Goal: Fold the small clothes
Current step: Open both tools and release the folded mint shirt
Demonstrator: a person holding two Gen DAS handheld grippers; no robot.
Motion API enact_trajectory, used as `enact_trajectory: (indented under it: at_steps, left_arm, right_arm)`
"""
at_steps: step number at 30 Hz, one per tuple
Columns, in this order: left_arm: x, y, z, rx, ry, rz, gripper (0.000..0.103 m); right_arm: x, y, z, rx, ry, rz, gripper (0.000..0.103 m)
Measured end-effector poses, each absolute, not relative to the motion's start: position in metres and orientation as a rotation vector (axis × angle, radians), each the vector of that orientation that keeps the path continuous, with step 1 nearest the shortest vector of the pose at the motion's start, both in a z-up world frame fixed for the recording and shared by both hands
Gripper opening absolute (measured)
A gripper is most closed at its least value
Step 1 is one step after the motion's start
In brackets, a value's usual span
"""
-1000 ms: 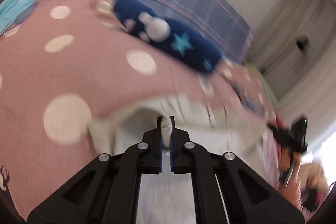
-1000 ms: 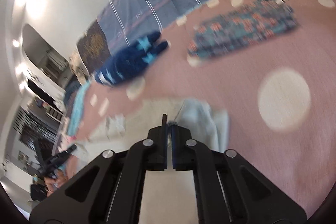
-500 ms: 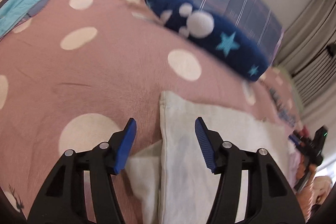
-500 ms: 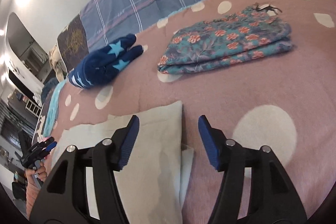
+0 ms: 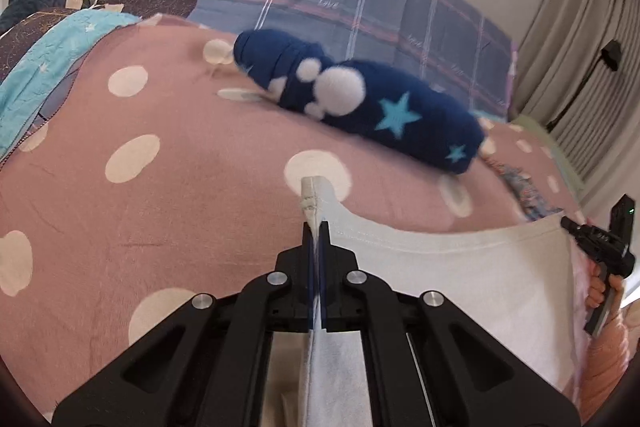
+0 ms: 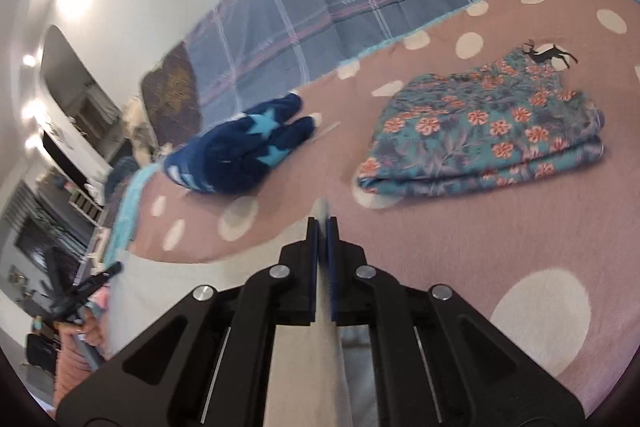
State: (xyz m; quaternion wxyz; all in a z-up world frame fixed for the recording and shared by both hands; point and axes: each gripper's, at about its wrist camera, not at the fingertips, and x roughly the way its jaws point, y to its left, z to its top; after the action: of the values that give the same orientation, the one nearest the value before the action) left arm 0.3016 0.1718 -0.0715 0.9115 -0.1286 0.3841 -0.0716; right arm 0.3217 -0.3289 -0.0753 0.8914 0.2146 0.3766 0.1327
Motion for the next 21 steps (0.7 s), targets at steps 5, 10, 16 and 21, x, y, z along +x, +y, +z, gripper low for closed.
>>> enact_trajectory:
  at_steps: [5,10,16,21]
  left_arm:
    - [0.313,0.172,-0.107,-0.235,0.91,-0.109,0.015]
    - [0.267,0.193,-0.08,-0.307,0.835,-0.148,0.026]
    - [0.159,0.199,-0.058,-0.286,0.778,-0.227,0.037]
    - [0.076,0.191,-0.078,-0.302,0.835,-0.25,0.037]
  right_arm:
    - [0.34,-0.323,-0.113,0.39,0.924,0.179,0.014]
    - [0.29,-0.342,-0.096,0.428,0.859,0.211,0.028]
    - [0.203,-0.343,-0.079,0.367,0.847,0.296,0.035]
    - [0.132,-0.335,-0.087,0.369,0.863,0.335,0.04]
